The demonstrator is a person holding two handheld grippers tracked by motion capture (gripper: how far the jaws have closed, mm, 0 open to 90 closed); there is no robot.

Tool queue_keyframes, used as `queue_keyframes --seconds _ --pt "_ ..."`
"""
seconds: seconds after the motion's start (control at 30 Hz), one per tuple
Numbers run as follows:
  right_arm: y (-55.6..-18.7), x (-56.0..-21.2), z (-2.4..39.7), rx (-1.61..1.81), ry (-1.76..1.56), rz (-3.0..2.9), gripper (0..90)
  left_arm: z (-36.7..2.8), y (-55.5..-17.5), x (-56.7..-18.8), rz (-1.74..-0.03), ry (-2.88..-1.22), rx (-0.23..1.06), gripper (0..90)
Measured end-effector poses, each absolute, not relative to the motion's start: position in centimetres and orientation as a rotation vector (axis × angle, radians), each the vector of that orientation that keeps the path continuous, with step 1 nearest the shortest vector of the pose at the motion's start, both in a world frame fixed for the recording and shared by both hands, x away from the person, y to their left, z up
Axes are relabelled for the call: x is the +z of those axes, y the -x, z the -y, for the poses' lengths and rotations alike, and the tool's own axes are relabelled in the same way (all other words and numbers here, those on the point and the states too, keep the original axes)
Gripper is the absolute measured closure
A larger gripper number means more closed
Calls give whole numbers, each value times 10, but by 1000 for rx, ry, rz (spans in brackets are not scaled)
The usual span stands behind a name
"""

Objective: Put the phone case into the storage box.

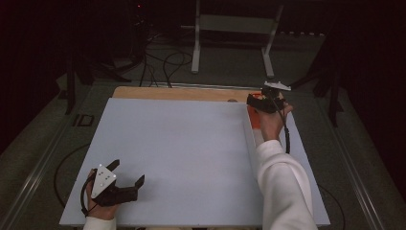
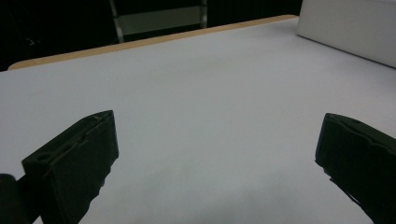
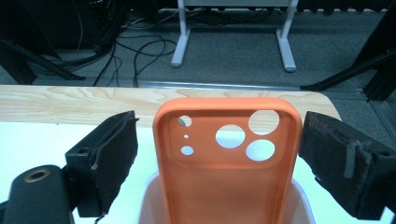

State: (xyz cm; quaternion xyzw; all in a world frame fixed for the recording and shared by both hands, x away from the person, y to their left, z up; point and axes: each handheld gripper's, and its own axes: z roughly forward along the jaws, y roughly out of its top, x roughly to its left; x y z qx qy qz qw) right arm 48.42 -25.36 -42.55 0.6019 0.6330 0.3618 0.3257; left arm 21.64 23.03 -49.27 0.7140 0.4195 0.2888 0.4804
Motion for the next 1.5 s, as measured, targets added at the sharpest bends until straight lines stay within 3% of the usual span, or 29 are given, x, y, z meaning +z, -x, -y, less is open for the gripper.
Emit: queue_keyframes --seconds 0.8,1.5 --pt "-465 -418 235 1045 -1514 -1702 130 -230 -217 -493 -1022 -1745 702 1" --pt "-428 -409 212 1131 -1425 -1840 89 -229 -217 -493 -1023 -1750 700 0"
